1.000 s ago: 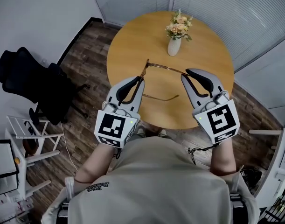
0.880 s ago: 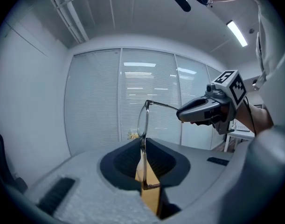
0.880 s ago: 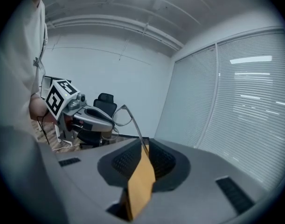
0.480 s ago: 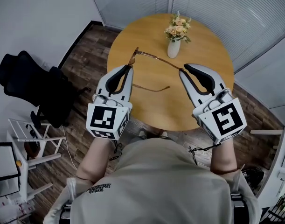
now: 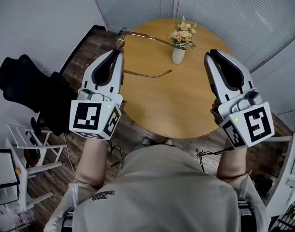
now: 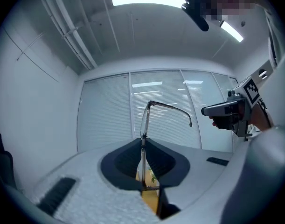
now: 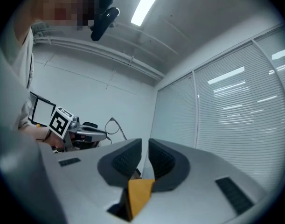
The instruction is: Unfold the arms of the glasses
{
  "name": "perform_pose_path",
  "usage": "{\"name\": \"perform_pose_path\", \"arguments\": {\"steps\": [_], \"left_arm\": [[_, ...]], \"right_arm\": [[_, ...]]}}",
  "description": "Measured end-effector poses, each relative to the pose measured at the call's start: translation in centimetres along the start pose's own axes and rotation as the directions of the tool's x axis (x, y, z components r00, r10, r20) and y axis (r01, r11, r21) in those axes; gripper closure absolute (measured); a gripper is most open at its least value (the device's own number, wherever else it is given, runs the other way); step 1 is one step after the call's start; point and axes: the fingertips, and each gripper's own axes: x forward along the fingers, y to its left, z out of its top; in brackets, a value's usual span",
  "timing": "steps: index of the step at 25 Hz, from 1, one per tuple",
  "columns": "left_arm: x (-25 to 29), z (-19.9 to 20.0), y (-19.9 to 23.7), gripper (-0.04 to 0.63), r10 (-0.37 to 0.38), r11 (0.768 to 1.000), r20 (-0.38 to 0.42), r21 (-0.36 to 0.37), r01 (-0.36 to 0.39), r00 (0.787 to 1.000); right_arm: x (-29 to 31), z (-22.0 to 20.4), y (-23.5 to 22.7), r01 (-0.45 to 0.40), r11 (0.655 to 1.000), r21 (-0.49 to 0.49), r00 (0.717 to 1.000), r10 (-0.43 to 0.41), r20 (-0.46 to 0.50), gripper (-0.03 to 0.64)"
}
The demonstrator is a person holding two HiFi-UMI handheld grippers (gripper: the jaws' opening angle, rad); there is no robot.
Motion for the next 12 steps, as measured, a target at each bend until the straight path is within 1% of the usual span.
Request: {"name": "perform_pose_path", "arguments": {"steps": [3, 6, 9, 12], "left_arm": [[-0.2, 1.1, 0.8, 0.552, 0.014, 1.000, 0.027, 0.003, -0.014, 1.000], [-0.5, 1.7, 1.0, 0.552, 0.015, 1.000, 0.037, 0.000, -0.015, 0.999], [-0.6, 1.7, 0.8, 0.552, 0.009, 1.000, 0.037, -0.005, -0.009, 0.999], [-1.0, 1.3, 0.6, 0.552, 0.002, 1.000, 0.029, -0.015, -0.002, 1.000]], "right_arm": [[-0.5, 1.0, -0.3, 0.016, 1.000, -0.009, 1.000, -0.016, 0.016, 0.566], [-1.1, 1.7, -0.4, 0.029, 1.000, 0.000, 0.999, -0.029, 0.036, 0.566], [-1.5, 1.5, -0.7, 0.035, 0.999, 0.022, 0.998, -0.036, 0.045, 0.566], [-1.6, 0.7, -0.5, 0.035, 0.998, 0.047, 0.999, -0.037, 0.032, 0.566]]}}
